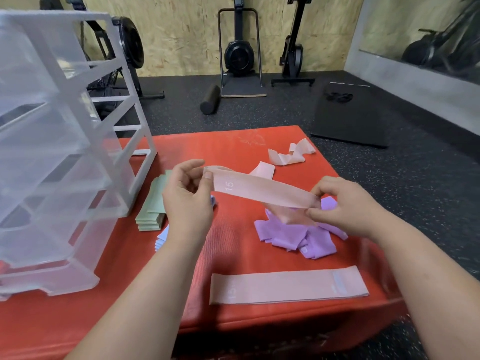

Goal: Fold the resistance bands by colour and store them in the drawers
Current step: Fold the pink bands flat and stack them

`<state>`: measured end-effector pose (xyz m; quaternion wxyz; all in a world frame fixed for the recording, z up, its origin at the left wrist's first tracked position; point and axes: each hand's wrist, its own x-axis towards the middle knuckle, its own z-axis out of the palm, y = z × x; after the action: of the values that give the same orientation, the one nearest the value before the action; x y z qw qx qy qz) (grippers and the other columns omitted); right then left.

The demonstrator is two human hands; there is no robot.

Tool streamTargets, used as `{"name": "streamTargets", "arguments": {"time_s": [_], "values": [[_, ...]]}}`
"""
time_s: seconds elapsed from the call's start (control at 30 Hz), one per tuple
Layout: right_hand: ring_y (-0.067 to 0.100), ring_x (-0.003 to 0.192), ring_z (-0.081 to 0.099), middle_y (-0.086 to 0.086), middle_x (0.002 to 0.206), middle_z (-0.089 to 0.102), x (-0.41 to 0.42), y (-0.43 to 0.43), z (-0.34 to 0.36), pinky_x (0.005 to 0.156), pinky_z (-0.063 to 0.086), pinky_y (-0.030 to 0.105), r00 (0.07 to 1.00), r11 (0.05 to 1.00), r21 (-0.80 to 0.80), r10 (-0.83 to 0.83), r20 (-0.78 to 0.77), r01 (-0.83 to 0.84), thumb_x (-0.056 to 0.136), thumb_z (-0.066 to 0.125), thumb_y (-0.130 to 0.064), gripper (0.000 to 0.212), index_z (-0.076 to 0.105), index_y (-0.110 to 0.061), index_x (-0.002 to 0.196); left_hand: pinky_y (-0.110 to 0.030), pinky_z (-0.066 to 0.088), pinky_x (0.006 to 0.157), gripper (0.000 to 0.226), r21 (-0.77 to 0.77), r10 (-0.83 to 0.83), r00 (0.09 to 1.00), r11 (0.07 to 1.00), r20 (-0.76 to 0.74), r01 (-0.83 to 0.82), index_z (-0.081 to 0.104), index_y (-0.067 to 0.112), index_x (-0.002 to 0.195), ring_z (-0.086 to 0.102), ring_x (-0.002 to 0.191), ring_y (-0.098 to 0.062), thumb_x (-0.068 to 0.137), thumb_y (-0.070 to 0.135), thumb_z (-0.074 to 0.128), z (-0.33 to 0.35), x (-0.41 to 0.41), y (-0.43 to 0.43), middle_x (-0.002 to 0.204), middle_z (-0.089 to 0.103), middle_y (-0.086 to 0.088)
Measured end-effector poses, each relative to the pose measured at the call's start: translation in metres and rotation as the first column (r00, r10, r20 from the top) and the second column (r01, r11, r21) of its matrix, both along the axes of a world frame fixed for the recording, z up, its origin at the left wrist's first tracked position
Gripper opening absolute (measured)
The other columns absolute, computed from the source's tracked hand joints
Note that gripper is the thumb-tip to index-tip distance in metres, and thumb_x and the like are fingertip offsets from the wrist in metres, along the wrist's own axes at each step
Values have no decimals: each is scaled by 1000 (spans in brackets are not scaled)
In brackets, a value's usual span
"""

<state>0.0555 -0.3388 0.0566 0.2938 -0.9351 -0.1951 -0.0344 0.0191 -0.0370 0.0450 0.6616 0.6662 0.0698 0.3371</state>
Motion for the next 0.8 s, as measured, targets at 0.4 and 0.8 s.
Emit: {"name": "streamTargets", "arguments": {"time_s": [0.4, 0.8], "values": [[21, 74, 66, 13, 72, 72, -8, -39, -3, 88, 55, 54, 939, 954, 299, 104, -328, -1, 85, 86, -32, 19, 73, -20, 91, -17, 54, 70, 17, 15, 60, 991, 998, -123, -58, 71, 17, 112, 68, 79, -2, 98, 7, 70, -15, 6, 3, 93, 74, 2], [21, 79, 72, 5, 86, 79, -2, -57, -12, 80, 63, 46, 937, 861, 411, -183, -298, 299, 79, 81, 3, 28, 82, -22, 92, -52, 64, 77, 16, 133, -22, 945, 989, -327, 70, 74, 32, 105, 74, 79, -20, 89, 27, 76, -33, 14, 0, 89, 78, 4]]}}
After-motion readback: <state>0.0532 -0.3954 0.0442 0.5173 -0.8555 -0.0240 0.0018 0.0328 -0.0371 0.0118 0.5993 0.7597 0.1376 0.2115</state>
